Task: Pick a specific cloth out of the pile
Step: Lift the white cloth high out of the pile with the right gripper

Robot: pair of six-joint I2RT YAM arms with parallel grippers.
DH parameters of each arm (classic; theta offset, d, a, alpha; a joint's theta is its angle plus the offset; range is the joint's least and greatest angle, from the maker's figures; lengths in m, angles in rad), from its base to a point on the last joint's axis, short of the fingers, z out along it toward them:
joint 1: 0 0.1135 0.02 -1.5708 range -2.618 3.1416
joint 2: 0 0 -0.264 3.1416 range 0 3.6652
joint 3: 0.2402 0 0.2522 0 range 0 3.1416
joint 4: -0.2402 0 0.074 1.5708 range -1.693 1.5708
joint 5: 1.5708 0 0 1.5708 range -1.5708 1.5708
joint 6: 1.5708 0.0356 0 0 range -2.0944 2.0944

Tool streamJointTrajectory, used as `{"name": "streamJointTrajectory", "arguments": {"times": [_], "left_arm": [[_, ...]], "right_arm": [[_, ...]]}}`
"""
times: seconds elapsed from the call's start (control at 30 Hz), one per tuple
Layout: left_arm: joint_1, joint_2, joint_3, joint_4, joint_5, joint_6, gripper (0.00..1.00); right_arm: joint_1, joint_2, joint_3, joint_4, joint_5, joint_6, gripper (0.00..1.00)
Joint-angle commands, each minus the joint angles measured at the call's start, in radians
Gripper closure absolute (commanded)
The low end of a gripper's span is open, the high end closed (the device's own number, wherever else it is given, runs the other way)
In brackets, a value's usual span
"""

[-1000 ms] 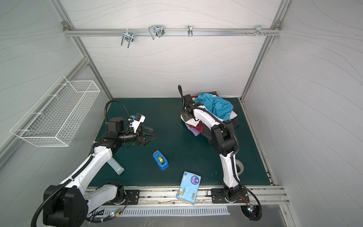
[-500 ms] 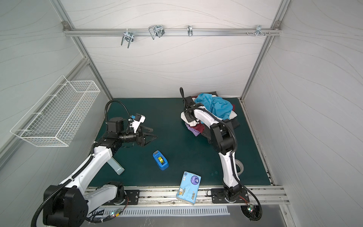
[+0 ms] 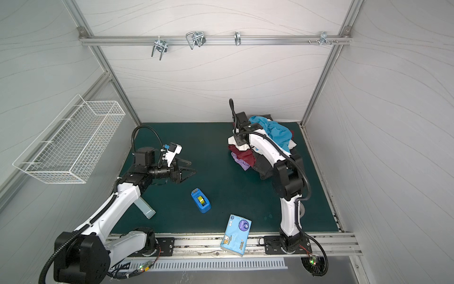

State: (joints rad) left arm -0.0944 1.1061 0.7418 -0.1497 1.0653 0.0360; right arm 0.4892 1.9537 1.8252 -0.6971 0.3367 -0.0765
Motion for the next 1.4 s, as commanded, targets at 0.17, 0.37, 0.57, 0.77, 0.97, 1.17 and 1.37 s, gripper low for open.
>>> {"name": "streamJointTrajectory", "arguments": {"times": [0.17, 0.37, 0.57, 0.77, 0.97, 1.17, 1.37], "left_arm": [[-0.003, -0.023, 0.004, 0.016, 0.003, 0.025, 0.01], [-0.004, -0.029, 0.002, 0.018, 0.004, 0.024, 0.01], [-0.005, -0.033, 0.000, 0.021, 0.004, 0.023, 0.01], [-0.004, -0.034, 0.002, 0.022, -0.006, 0.022, 0.01], [-0.006, -0.043, -0.002, 0.025, -0.004, 0.020, 0.01], [-0.008, -0.047, -0.005, 0.029, -0.003, 0.019, 0.01], [-0.012, -0.053, -0.007, 0.031, -0.002, 0.018, 0.01]], "right_arm": [[-0.055, -0.170, 0.152, -0.051, -0.183, -0.018, 1.00], [-0.155, -0.208, 0.235, -0.078, -0.431, 0.055, 1.00], [-0.281, -0.236, 0.139, -0.031, -0.575, 0.147, 1.00], [-0.316, -0.272, 0.128, 0.056, -0.666, 0.204, 1.00], [-0.317, -0.334, 0.196, 0.150, -0.701, 0.248, 1.00], [-0.316, -0.378, 0.242, 0.222, -0.747, 0.296, 1.00], [-0.318, -0.391, 0.266, 0.301, -0.806, 0.352, 1.00]]}}
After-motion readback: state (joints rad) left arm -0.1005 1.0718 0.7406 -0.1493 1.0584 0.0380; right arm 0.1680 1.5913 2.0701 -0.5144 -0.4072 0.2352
